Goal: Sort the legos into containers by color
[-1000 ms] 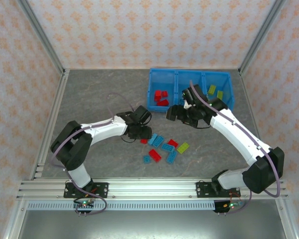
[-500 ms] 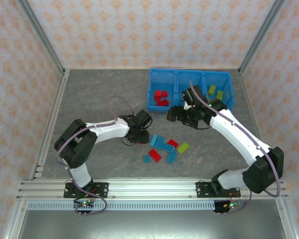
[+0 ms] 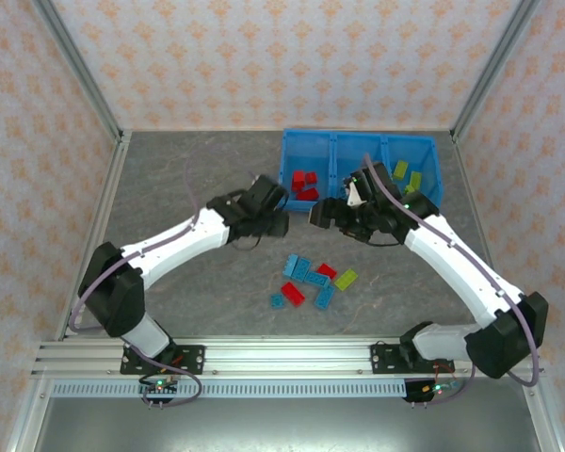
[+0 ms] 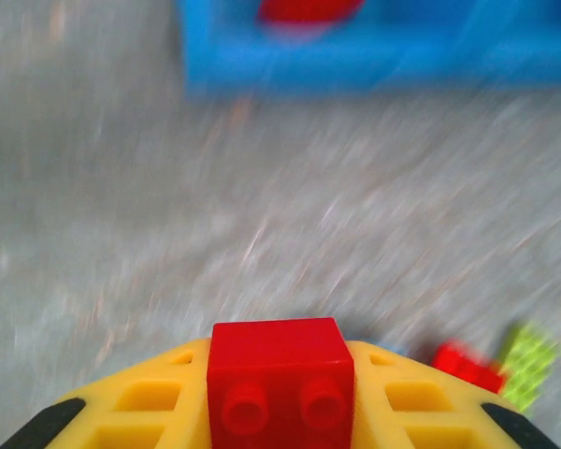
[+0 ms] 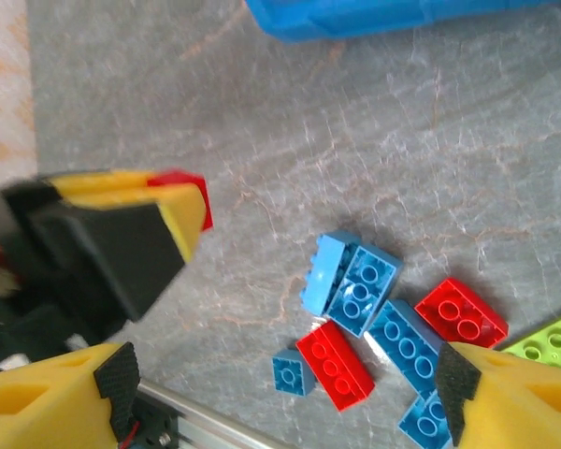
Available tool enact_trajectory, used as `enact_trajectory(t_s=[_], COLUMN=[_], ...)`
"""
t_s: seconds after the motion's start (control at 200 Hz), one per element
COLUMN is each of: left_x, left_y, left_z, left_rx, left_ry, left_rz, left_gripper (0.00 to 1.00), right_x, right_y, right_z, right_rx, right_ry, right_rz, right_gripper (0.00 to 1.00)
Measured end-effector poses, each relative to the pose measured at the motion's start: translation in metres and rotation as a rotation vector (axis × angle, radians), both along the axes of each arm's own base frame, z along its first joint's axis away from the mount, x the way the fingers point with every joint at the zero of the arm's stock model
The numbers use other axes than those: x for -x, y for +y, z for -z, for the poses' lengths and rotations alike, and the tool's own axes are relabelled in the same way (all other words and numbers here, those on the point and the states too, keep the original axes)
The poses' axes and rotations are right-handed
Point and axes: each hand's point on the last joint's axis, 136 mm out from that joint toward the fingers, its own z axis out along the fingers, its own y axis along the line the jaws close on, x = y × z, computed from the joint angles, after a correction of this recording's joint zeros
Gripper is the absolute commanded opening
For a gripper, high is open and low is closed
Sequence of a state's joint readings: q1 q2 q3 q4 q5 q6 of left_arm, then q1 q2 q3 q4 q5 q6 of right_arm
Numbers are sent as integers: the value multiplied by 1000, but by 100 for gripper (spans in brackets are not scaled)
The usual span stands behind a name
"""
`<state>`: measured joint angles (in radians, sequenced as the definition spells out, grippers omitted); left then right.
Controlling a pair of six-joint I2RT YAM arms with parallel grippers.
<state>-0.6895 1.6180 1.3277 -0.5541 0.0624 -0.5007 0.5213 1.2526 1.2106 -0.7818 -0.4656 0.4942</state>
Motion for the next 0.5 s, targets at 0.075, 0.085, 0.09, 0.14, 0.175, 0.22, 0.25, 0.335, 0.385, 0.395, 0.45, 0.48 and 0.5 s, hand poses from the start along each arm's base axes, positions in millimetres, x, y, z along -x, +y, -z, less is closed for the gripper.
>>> enact_trajectory(t_s=[0.075,0.085,0.09,0.14,0.175,0.22,0.25,0.335,0.385,0.395,0.45,0.48,0.5], left_x=[-38,-44,-46,-72,-91,-115,-130,-165,-182,-186,-200,-206,-209], left_y=[-19,-22,-23,-36,-45,-54,-59,-67,-70,-70,-71,-71,-71], left_z=[-35,-40,-41,-51,-56,-58,-55,-39,-29,-26,-16,-11,-7], left_rx=[3,5,4,-8,-16,-31,-47,-101,-127,-131,-147,-156,-165], left_ry=[-113,-127,-132,-180,-207,-238,-253,-277,-284,-284,-286,-288,-289], left_rz=[2,1,1,1,-2,-9,-13,-17,-18,-18,-23,-25,-20], left_gripper=[29,29,29,29,29,29,29,30,33,34,41,43,45], right_x=[-3,-3,-3,-6,-7,-8,-9,-11,-13,-13,-13,-13,-12], right_y=[-8,-9,-9,-13,-14,-16,-17,-20,-22,-23,-25,-27,-29], right_z=[-10,-11,-11,-14,-14,-13,-13,-12,-12,-12,-11,-10,-10], right_rx=[9,10,11,20,26,34,39,54,65,68,80,88,95], right_ry=[-50,-55,-57,-76,-80,-82,-83,-93,-98,-99,-100,-101,-100], right_rz=[38,43,44,64,75,85,90,104,113,115,121,124,124], right_gripper=[86,86,86,86,86,86,86,86,86,86,86,86,86])
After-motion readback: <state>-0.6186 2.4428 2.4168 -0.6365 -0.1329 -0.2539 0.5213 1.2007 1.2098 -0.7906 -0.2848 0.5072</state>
